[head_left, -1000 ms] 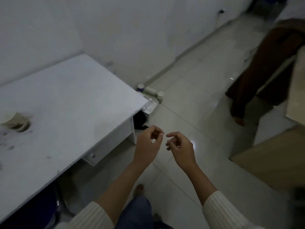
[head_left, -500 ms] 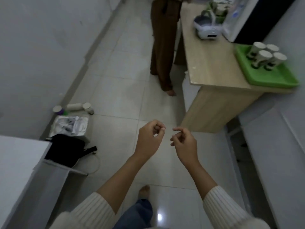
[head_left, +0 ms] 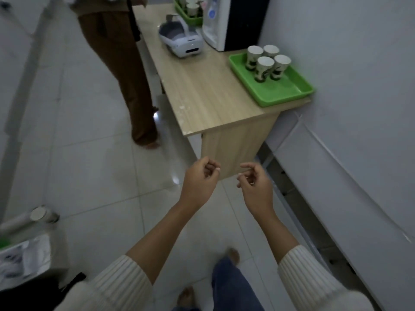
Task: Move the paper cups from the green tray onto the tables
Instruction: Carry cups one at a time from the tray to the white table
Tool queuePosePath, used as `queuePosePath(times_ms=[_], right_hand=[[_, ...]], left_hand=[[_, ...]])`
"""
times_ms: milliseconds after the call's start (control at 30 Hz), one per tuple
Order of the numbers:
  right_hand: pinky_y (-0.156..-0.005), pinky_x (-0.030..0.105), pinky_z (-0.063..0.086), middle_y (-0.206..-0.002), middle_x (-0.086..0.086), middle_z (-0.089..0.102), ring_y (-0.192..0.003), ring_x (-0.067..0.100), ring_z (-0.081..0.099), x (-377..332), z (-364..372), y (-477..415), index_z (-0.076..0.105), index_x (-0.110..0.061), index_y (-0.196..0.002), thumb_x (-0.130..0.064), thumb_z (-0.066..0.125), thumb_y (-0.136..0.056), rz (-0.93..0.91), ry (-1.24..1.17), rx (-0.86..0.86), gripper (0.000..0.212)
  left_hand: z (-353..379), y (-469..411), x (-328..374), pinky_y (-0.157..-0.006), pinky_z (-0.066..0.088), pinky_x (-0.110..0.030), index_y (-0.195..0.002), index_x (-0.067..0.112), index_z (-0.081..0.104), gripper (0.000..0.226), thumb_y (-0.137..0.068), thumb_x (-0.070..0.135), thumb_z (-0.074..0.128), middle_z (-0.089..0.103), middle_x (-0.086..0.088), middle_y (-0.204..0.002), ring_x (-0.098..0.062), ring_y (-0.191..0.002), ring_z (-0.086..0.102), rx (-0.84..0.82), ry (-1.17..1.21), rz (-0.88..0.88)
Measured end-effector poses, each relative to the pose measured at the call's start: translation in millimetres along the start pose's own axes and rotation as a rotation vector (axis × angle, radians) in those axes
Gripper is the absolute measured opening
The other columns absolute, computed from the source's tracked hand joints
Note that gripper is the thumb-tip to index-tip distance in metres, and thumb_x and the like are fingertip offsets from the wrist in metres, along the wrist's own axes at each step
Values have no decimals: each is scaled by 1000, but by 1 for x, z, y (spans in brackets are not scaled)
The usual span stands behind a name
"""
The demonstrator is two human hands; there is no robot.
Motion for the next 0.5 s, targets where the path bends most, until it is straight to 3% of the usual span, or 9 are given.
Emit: queuePosePath(times_ms=[300, 367, 500], right_hand=[[-66, 37, 53, -80, 18, 63, -75, 34, 62, 17, -59, -155, 59, -28, -94, -3, 59, -87, 11, 41, 64, 27], [-63, 27, 51, -80, 19, 64, -71, 30, 62, 20, -68, -189, 59, -25, -97, -1, 60, -86, 2, 56, 46, 26], [-57, 7, 43, -78, 14, 63, -63, 7, 54, 23, -84, -259, 56, -20, -102, 0, 63, -82, -11, 89, 8, 29]], left_hand=[[115, -138, 27, -62, 42, -18, -93, 14, 57, 7, -90, 8, 56, 52, 7, -73, -4, -64, 49, -148, 121, -113], [137, -168, 31, -64, 43, -19, -95, 12, 56, 8, -90, 5, 53, 53, 3, -75, -8, -68, 51, -138, 155, -157], [167, -221, 41, -66, 45, -20, -97, 10, 55, 11, -91, 3, 52, 57, -1, -84, -14, -76, 57, -94, 194, -187]])
Point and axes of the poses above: each hand's wrist, its own y-axis away from the middle knuckle, its own z-axis out of the palm, x = y × z, the point moved 2 cm from there along -y, towards the middle knuckle
